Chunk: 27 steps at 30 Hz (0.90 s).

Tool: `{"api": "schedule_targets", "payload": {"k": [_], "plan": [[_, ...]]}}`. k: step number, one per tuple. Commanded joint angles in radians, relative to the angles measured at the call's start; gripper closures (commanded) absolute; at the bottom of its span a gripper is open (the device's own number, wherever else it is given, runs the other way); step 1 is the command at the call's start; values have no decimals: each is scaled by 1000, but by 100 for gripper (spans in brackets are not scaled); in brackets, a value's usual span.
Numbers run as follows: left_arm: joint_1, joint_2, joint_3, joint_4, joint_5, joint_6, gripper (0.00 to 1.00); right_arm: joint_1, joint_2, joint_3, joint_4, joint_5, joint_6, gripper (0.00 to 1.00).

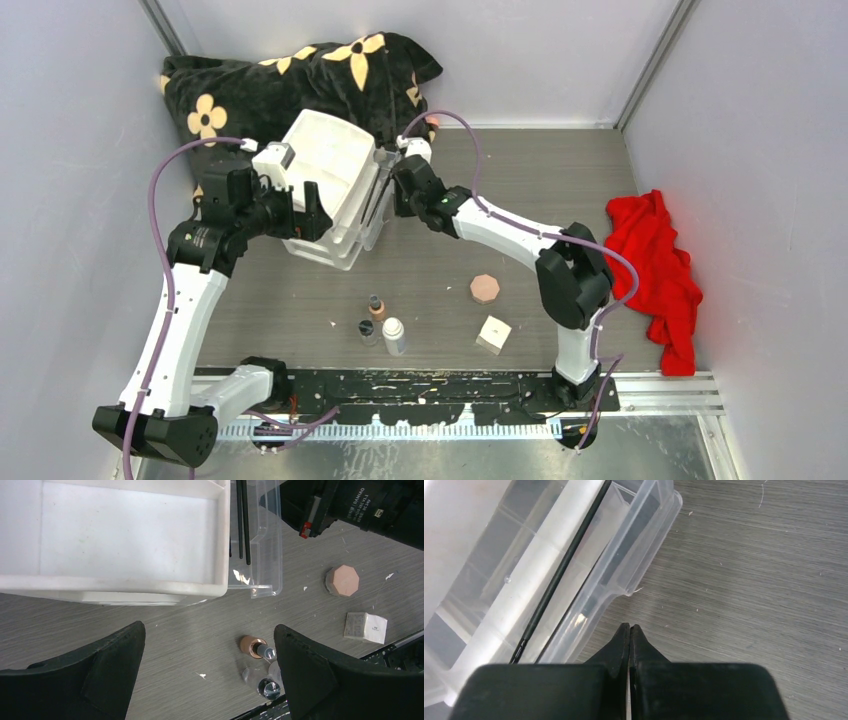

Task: Organize the makeup
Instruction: Close the drawer in the storage box.

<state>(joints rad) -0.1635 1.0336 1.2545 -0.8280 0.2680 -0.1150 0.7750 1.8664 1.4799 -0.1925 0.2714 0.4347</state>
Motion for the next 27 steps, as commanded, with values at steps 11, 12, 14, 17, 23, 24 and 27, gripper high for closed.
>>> {"api": "schedule_targets", "payload": {"k": [11, 12, 14, 17, 23, 24, 27], "plan": [[5, -26, 23, 20, 1, 8, 0, 4, 124, 301, -12, -131, -28, 99], [4, -29, 22, 18, -1, 9, 0, 7, 140, 318, -13, -140, -28, 99], [5, -35, 24, 15, -5, 11, 0, 9, 165, 345, -12, -160, -26, 99], [4, -39, 25, 11, -5, 12, 0, 11, 192, 369, 0, -185, -19, 99], [4, -41, 24, 9, -6, 14, 0, 12, 202, 364, 32, -213, -25, 99], [4, -41, 23, 9, -6, 15, 0, 13, 194, 353, 38, -211, -28, 99], [4, -43, 19, 10, -7, 12, 0, 13, 167, 327, 17, -195, -35, 99]]}}
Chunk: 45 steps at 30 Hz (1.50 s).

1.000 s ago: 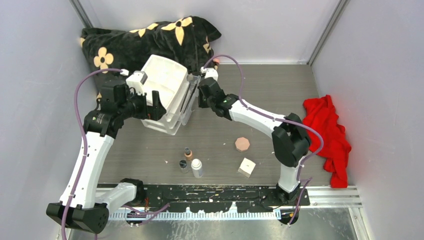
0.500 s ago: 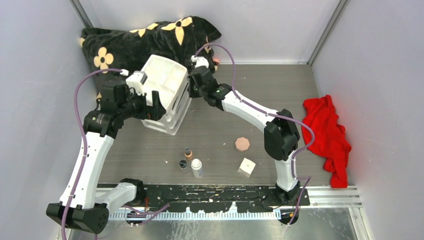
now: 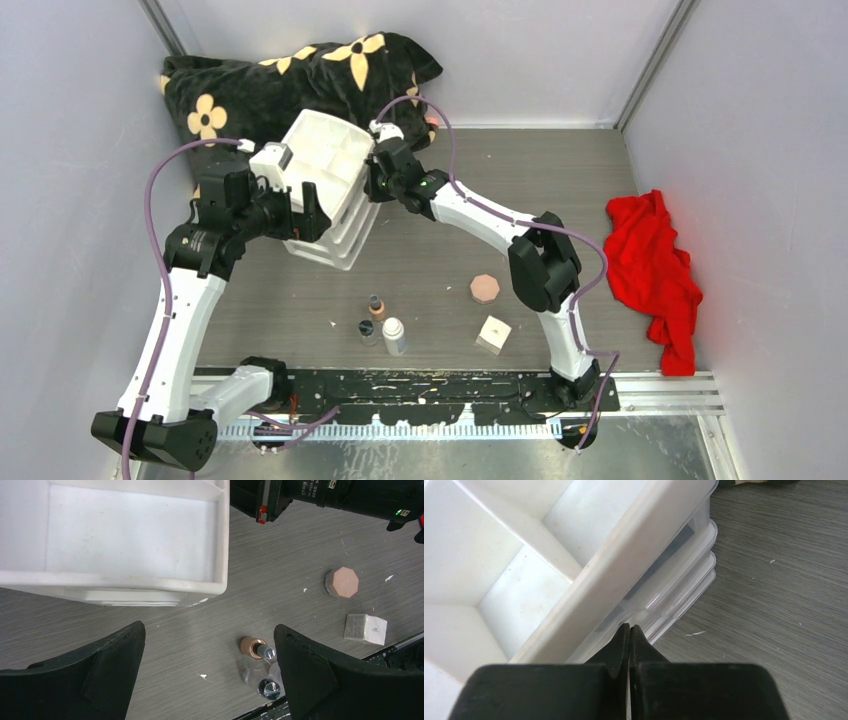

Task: Organize the makeup
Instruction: Close the drawer in the storage box, then pick up the makeup from the center of the board.

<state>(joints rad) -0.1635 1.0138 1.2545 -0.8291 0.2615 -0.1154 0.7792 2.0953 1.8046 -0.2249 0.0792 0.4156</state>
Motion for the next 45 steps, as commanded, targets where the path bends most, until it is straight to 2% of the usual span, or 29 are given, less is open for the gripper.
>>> {"api": "schedule_targets", "payload": {"k": [1, 6, 9, 12, 15, 18, 20, 25, 29, 32, 34, 38, 45], "plan": [[4, -24, 19, 10, -1, 13, 0, 10, -77, -15, 38, 9, -21, 98], [4, -28, 35, -11, -16, 18, 0, 18, -222, -153, -31, 59, -64, 90], [3, -29, 65, -39, -28, 25, 0, 35, -342, -248, -105, 127, -144, 80], [4, -32, 86, -60, -29, 25, 0, 60, -451, -311, -203, 243, -235, 62], [4, -31, 104, -80, -53, 23, 0, 66, -562, -388, -285, 292, -287, 44], [4, -26, 143, -101, -104, 5, 0, 66, -680, -466, -345, 340, -305, 21], [4, -18, 181, -112, -121, -11, 0, 66, -758, -532, -351, 344, -305, 1], [4, 8, 274, -117, -113, -56, 0, 63, -926, -663, -333, 342, -292, 0], [5, 24, 311, -116, -128, -82, 0, 65, -948, -673, -414, 269, -263, 0], [4, 19, 300, -96, -155, -103, 0, 84, -920, -668, -476, 199, -237, 11], [5, 12, 281, -80, -171, -111, 0, 129, -919, -678, -483, 188, -219, 14], [4, -1, 248, -49, -204, -118, 0, 264, -913, -680, -473, 192, -201, 14], [4, 1, 223, -59, -233, -107, 0, 428, -865, -654, -464, 194, -168, 13]]}}
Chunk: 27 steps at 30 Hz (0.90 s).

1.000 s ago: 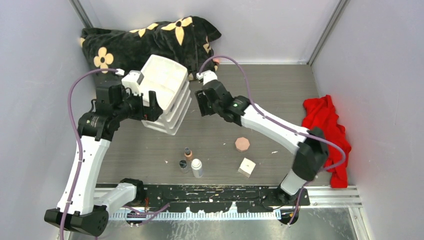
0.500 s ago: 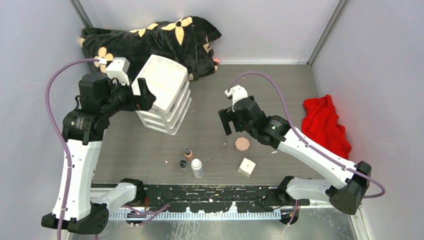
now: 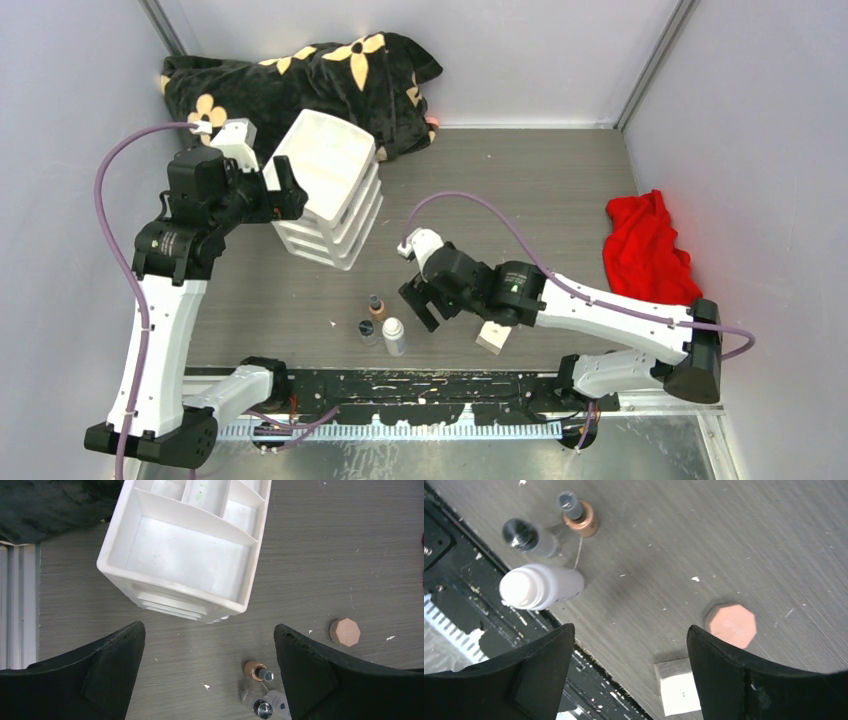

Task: Organize the makeup
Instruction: Pick up the makeup from the center of the board.

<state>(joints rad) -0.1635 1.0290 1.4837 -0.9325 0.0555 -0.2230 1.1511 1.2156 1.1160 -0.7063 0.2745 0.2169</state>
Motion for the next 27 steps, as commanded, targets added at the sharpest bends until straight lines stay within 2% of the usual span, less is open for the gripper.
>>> {"api": "schedule_targets", "payload": {"k": [1, 12, 27], "plan": [[4, -17, -12, 48, -26, 1, 0, 69, 19, 37, 23, -3, 32, 13], [4, -51, -45, 37, -39, 19, 0, 230, 154, 86, 80, -29, 55, 11], [4, -90, -65, 10, -64, 40, 0, 246, 265, 51, 224, 14, 36, 11]]}}
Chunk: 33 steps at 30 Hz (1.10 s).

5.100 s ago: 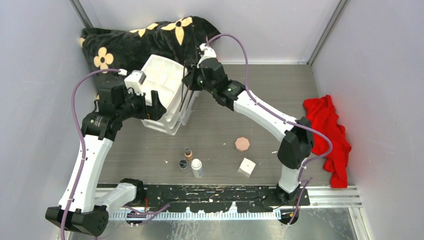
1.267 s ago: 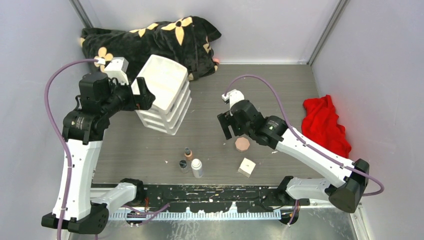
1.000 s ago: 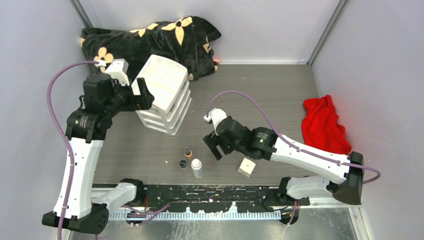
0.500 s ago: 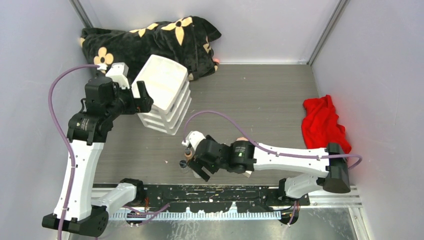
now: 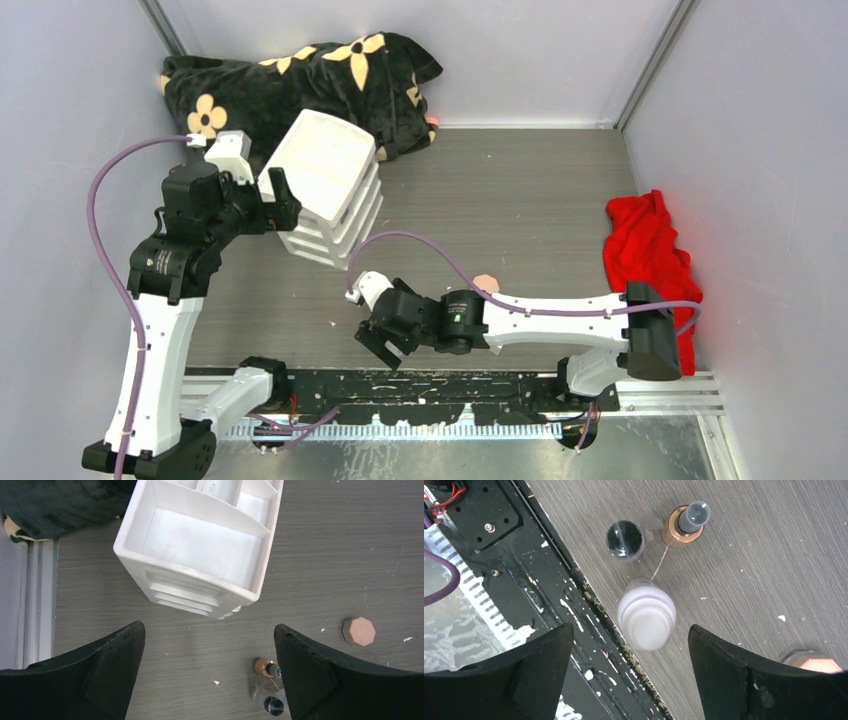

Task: Organize the makeup
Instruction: Pick up the makeup from the center of the board.

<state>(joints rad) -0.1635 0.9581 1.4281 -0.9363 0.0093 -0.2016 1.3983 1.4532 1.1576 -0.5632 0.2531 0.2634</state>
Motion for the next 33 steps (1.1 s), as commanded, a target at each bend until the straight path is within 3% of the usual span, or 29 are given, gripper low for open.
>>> {"api": "schedule_targets", "payload": {"k": [1, 15, 22, 25, 29, 33], "plan": [[4, -18, -13, 13, -20, 20, 0, -2, 35, 9, 86, 39, -8, 11], [11, -28, -38, 13, -26, 49, 0, -78, 62, -59, 174, 56, 59, 13], [14, -29, -50, 15, -35, 64, 0, -105, 85, -80, 211, -5, 57, 23], [13, -30, -55, 21, -35, 64, 0, -106, 102, -75, 214, -27, 51, 32], [15, -28, -60, 23, -35, 66, 0, -107, 124, -53, 197, -73, 45, 59], [17, -32, -61, 23, -38, 69, 0, -107, 126, -34, 141, 7, 50, 68]]}}
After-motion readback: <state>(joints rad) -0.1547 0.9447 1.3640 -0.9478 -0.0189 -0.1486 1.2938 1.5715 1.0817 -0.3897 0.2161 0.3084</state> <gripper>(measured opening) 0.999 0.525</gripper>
